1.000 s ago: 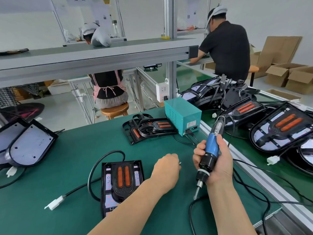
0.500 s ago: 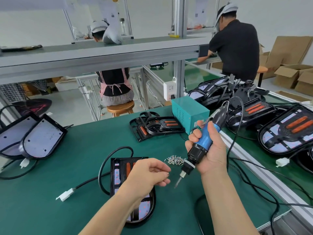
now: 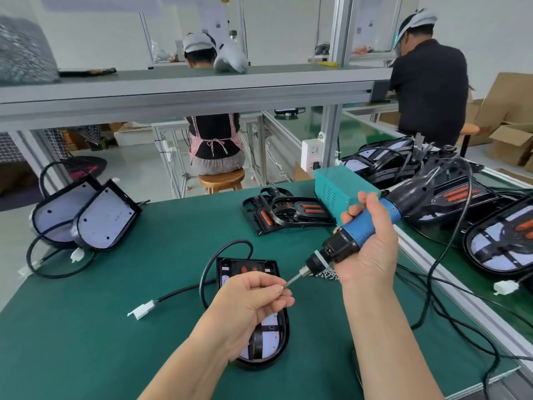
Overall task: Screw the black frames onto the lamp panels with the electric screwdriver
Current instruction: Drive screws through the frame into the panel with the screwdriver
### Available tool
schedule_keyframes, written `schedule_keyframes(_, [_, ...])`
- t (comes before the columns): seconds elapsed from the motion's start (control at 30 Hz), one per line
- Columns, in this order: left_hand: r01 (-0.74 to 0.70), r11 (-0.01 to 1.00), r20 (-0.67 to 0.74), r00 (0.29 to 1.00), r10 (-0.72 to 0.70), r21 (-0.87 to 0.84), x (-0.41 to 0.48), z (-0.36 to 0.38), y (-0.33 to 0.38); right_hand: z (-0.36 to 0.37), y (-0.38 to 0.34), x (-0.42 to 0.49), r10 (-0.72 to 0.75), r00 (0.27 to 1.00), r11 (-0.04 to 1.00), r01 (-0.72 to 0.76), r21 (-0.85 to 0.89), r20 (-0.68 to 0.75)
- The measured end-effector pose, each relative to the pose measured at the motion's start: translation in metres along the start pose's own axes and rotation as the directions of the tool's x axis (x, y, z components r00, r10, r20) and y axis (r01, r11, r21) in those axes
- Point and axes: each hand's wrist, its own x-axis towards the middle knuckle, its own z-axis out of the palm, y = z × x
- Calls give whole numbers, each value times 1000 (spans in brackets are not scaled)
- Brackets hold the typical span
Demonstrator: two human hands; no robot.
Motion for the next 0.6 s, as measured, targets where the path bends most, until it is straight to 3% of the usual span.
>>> schedule_keyframes(0.4, [25, 976, -38, 999, -34, -216, -8, -8, -1, 17, 7, -21, -63, 998, 997, 63, -46, 3])
schedule_keyframes(0.6, [-143, 976, -191, 975, 111, -166, -16, -2, -13, 20, 13, -33, -149, 988, 978, 143, -155, -29])
